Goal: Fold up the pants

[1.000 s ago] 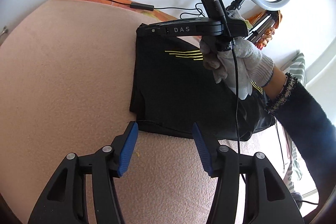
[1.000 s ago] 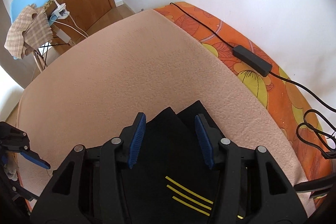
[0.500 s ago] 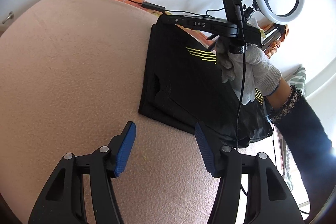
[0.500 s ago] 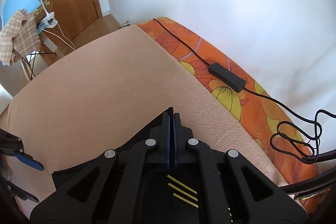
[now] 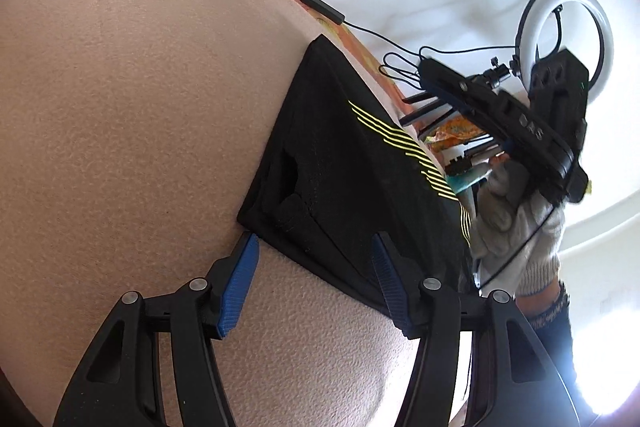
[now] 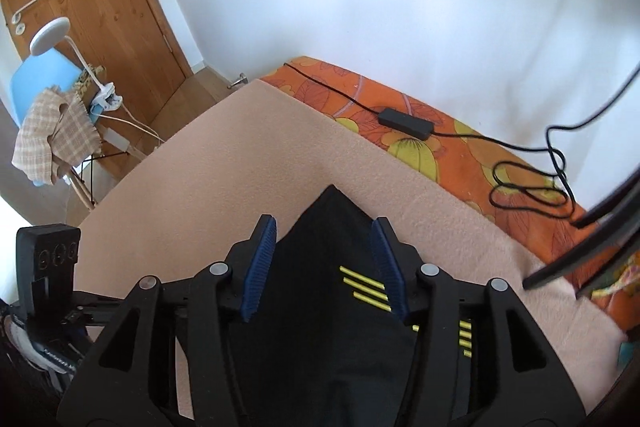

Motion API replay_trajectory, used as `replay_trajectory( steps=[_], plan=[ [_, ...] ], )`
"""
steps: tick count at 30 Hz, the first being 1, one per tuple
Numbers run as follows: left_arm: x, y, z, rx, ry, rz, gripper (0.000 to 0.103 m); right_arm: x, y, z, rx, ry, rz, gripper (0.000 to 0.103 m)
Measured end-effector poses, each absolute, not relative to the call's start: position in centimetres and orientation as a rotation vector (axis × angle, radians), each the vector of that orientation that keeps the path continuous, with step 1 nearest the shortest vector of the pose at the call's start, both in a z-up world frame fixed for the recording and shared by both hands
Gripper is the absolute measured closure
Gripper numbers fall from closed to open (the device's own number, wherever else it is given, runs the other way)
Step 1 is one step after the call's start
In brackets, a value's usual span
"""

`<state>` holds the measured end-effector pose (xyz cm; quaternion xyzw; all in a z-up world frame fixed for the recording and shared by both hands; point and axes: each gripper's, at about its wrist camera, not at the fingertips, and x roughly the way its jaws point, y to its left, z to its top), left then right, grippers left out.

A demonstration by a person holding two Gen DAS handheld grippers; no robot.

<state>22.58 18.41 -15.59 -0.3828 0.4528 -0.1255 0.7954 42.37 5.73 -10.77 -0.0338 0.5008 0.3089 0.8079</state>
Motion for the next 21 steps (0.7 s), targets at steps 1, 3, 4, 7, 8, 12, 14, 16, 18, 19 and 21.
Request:
replay_trajectory(
  steps=[1,3,4,7,8,12,14,16,18,19,21],
  plan=[
    [22.6,18.4,-15.6,-0.849,0.966,-0.251,0.045,41.7,5.0,-10.7,-0.051,1.084,0.653,0.050],
    [22.5,18.7,-15.9,-0.905,0.942,-0.210,0.045,40.4,3.6,-11.0,-0.011,1.126,0.639,0.050],
    [22.4,18.8,-15.9,-0.930,0.929,-0.191,0.045,39.8,3.0,-11.3,0.009,1.151,0.639,0.050],
    [22.1,18.1,-15.7,-0.930,0.888,-0.124,0.045,38.2,2.3,-13.1,0.036,1.232,0.630,0.050],
    [22.1,17.6,-15.4,-0.890,0.877,-0.107,0.045,37.8,2.3,-13.9,0.022,1.253,0.617,0.050],
    [22.3,16.6,-15.3,-0.789,0.814,-0.081,0.050,36.9,1.8,-16.9,0.059,1.337,0.583,0.050],
    [22.6,16.9,-15.8,-0.819,0.809,-0.080,0.068,36.6,1.7,-17.2,0.080,1.331,0.581,0.049],
    [22.6,16.9,-16.3,-0.830,0.821,-0.096,0.092,36.5,1.5,-17.3,0.103,1.341,0.577,0.047],
    [22.2,16.6,-15.7,-0.787,0.804,-0.119,0.095,36.7,1.3,-17.4,0.131,1.358,0.575,0.046],
    [22.0,16.5,-15.3,-0.755,0.788,-0.134,0.095,36.8,1.4,-17.3,0.133,1.365,0.575,0.046],
    [21.7,16.0,-14.3,-0.691,0.758,-0.164,0.095,37.1,1.4,-17.0,0.138,1.370,0.575,0.046]
  ],
)
